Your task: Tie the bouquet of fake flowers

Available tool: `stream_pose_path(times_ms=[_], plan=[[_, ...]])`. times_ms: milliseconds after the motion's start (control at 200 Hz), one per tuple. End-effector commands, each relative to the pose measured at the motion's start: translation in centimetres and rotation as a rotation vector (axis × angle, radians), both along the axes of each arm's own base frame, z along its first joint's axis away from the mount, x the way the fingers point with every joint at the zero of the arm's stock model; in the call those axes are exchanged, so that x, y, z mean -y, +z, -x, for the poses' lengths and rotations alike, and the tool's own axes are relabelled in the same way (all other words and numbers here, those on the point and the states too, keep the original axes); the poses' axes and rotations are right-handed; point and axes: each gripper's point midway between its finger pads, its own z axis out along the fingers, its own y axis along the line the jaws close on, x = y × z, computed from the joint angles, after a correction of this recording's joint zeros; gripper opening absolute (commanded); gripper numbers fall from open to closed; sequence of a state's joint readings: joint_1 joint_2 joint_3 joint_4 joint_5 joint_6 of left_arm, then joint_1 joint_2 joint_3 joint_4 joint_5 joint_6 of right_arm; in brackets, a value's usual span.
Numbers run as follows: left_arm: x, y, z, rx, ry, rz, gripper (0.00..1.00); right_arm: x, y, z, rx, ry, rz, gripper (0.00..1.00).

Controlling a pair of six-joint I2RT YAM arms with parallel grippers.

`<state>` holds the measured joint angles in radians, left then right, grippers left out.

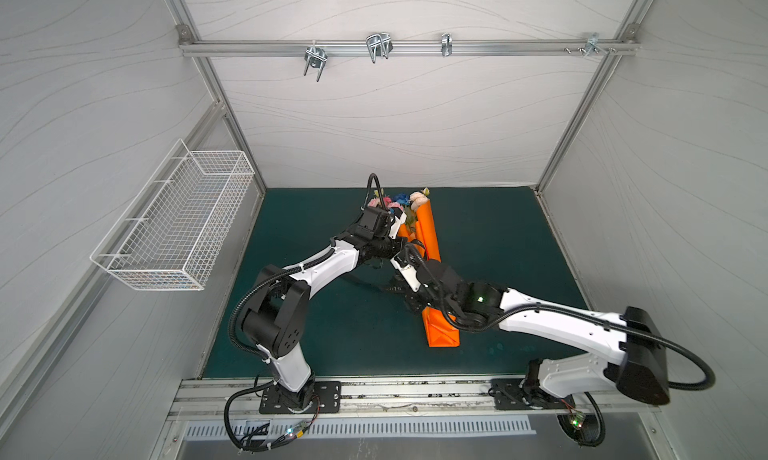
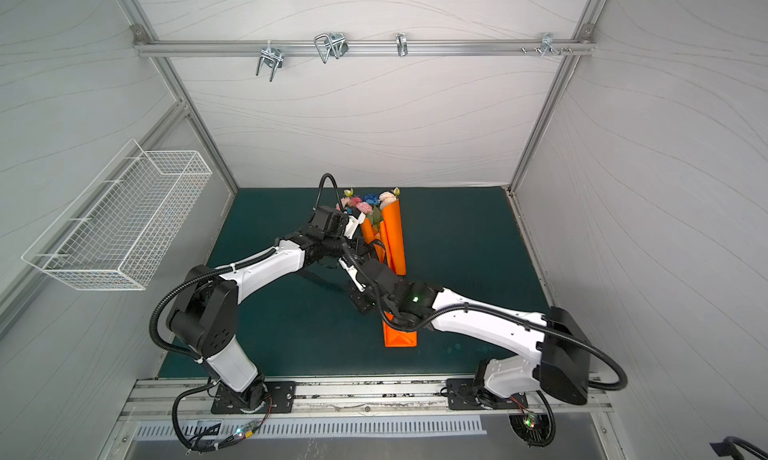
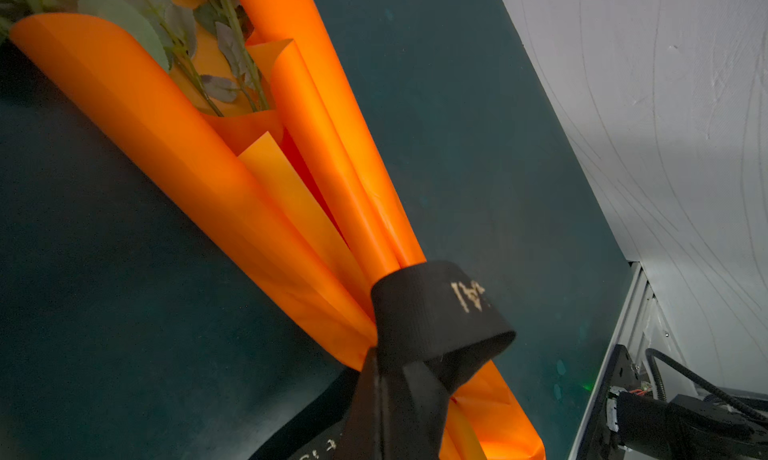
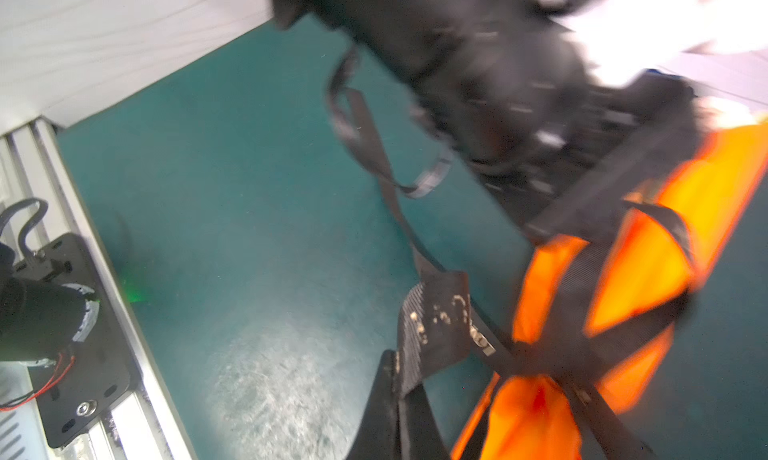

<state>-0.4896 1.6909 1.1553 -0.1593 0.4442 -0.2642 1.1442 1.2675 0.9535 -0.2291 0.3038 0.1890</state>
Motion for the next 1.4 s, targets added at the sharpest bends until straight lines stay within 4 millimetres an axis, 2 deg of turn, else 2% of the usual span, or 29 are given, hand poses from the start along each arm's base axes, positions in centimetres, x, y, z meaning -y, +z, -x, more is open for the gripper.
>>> stream_pose_path(times_ms=[0,110,225,380,520,605,785,850,985,1010,1060,1161,1196,1281,1396], plan=[[-0.4,2.8,-0.9,0.104,0.035,0.039,0.0,5.0,-1.6,-0.3,-0.036,-0.167,0.016,0.0],[-0.9,3.0,-0.4,0.121,0.059,0.051,0.0,9.1,-2.4,-0.4,-0.086,-0.296,-0.048,0.0],[-1.6,2.8,1.0,0.138,0.073,0.065,0.0,12.4,-4.7,-0.6,-0.211,-0.404,-0.084,0.0],[-2.8,2.1,4.0,0.17,0.087,0.031,0.0,15.1,-7.1,-0.6,-0.325,-0.506,-0.112,0.0],[-3.0,0.5,7.4,0.153,0.061,-0.02,0.0,16.0,-7.7,-0.6,-0.363,-0.55,-0.128,0.0],[-3.2,-1.5,9.1,0.106,0.07,-0.066,0.0,16.0,-8.0,-0.7,-0.38,-0.553,-0.132,0.0],[-5.5,-6.2,11.5,-0.002,0.173,-0.138,0.0,16.8,-8.7,-1.0,-0.388,-0.613,-0.087,0.0],[-6.1,-7.3,12.2,-0.037,0.186,-0.154,0.0,16.7,-8.8,-1.2,-0.391,-0.61,-0.086,0.0],[-6.1,-8.5,13.7,-0.09,0.146,-0.183,0.0,15.9,-9.4,-1.5,-0.404,-0.592,-0.087,0.0],[-5.9,-8.4,14.0,-0.099,0.135,-0.178,0.0,15.8,-9.5,-1.7,-0.407,-0.594,-0.086,0.0],[-5.3,-8.3,14.4,-0.118,0.11,-0.159,0.12,15.6,-9.7,-1.9,-0.411,-0.598,-0.081,0.0],[-4.0,-6.3,14.4,-0.102,0.081,-0.113,0.43,14.9,-9.6,-2.7,-0.405,-0.595,-0.089,0.0],[-3.8,-5.1,14.2,-0.08,0.079,-0.102,0.5,14.8,-9.6,-3.0,-0.402,-0.596,-0.087,0.0],[-3.7,-1.9,13.0,-0.002,0.102,-0.09,0.55,14.6,-9.3,-3.8,-0.393,-0.603,-0.086,0.0],[-4.8,1.6,11.3,0.098,0.167,-0.13,0.6,14.4,-8.8,-4.4,-0.382,-0.602,-0.092,0.0]])
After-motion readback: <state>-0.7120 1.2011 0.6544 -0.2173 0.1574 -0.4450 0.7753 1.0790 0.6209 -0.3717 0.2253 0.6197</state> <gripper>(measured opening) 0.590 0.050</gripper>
